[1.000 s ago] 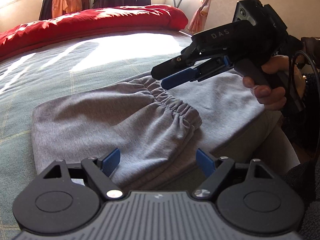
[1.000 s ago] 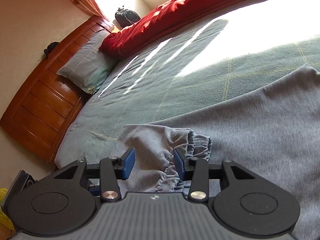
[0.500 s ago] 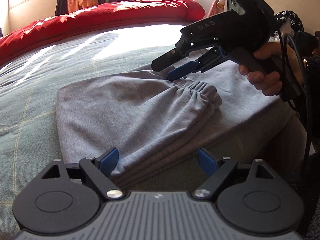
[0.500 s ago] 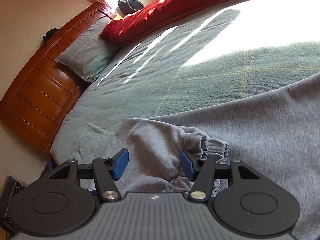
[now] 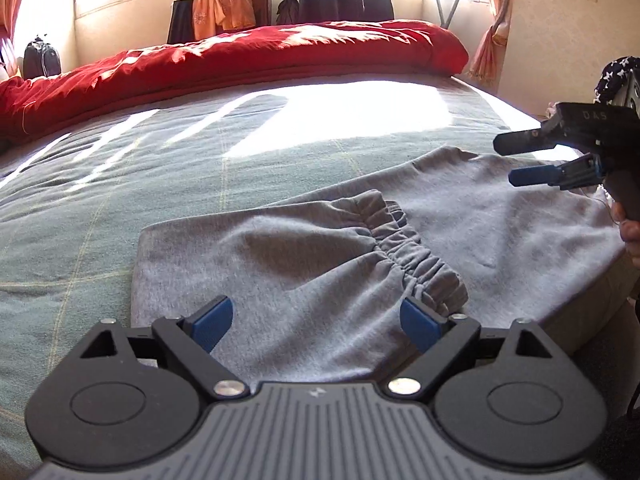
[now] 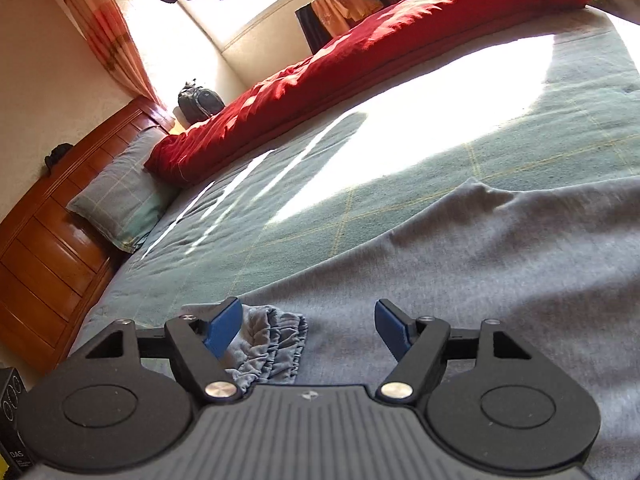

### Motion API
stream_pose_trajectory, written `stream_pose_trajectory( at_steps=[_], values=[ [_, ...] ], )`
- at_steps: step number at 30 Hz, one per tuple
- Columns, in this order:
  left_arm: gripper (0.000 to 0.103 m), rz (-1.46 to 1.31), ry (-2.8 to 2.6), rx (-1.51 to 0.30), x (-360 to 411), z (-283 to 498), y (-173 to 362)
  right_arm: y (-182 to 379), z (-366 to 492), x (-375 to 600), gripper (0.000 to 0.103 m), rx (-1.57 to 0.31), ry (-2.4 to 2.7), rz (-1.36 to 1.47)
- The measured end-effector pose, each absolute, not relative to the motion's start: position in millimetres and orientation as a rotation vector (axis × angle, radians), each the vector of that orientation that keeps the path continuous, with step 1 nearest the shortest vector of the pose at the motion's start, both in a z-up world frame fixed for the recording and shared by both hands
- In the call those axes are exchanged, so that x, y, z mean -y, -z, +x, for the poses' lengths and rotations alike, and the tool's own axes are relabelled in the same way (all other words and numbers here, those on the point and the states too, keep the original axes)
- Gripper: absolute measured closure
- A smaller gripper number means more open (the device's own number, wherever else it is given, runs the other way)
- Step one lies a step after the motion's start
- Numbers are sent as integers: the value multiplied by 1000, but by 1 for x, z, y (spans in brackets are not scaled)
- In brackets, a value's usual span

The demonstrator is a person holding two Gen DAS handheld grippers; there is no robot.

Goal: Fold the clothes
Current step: 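Sweep the open right gripper along the edge of the folded pants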

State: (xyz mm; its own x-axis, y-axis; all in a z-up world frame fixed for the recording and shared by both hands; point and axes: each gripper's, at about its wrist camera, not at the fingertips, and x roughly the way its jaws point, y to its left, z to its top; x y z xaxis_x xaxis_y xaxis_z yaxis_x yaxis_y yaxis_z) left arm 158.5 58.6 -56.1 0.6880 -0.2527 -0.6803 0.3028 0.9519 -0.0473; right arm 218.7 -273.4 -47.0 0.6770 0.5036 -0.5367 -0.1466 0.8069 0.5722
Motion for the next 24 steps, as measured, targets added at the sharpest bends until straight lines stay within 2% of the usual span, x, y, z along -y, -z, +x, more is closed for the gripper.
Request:
stream_pose_trajectory(
  at_steps=[11, 14, 18, 24],
  values=[
    [11, 21, 420, -782, 21, 169, 55, 82, 191, 396, 18, -699, -42, 540],
    [11, -17, 417, -806, 33, 170, 58, 99, 193, 401, 17, -724, -41, 526],
    [11, -18, 407, -827, 43, 171, 60, 107, 192, 398, 0, -702, -106, 507],
    [11, -14, 408, -850, 56, 171, 60, 112, 189, 395, 0, -665, -115, 500]
  ],
)
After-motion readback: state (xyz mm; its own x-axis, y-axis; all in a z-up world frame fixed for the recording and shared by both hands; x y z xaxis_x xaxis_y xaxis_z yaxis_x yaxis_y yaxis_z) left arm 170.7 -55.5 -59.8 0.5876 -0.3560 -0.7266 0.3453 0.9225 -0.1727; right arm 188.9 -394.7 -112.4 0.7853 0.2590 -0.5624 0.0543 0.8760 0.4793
